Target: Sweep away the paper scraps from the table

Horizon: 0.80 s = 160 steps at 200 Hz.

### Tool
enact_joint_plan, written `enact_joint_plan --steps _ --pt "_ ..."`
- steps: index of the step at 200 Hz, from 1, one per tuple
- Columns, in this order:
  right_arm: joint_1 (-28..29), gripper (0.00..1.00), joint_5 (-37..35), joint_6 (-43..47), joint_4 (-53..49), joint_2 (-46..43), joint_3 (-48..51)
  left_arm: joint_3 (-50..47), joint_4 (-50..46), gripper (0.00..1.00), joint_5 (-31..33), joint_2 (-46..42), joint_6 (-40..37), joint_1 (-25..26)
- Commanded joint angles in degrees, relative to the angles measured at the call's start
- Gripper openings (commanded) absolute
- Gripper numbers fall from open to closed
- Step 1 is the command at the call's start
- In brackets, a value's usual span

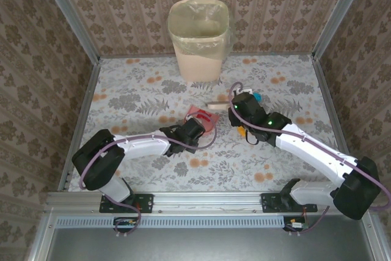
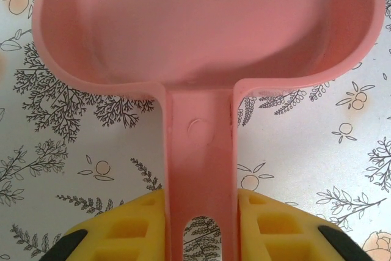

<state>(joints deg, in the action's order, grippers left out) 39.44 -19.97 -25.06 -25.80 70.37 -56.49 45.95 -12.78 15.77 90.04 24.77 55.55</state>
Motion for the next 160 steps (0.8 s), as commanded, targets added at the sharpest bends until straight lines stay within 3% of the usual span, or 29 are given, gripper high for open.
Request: enact_joint_plan --steps 1,32,73,130,160 --pt "1.65 0.0 -0.4 4.56 -2.13 1.89 -2.84 0.25 -1.2 0.0 1.15 1.01 -0.75 0.44" --pt "3.88 0.0 0.25 5.67 -3.82 4.24 -4.68 -0.36 -0.31 0.0 1.17 0.3 -0.63 0.44" --pt "4.8 0.0 1.11 5.46 -1.17 0.39 -3.13 -2.13 1.23 0.0 2.33 -2.14 -0.71 0.54" --pt "4.84 0.0 -2.3 7.28 10.51 -15.12 9.13 -4.5 4.47 0.0 4.65 -5.72 -1.65 2.03" --pt "4.65 0.0 -11.65 7.91 17.32 -24.51 17.61 -5.37 5.22 0.0 5.62 -8.28 -1.68 2.78"
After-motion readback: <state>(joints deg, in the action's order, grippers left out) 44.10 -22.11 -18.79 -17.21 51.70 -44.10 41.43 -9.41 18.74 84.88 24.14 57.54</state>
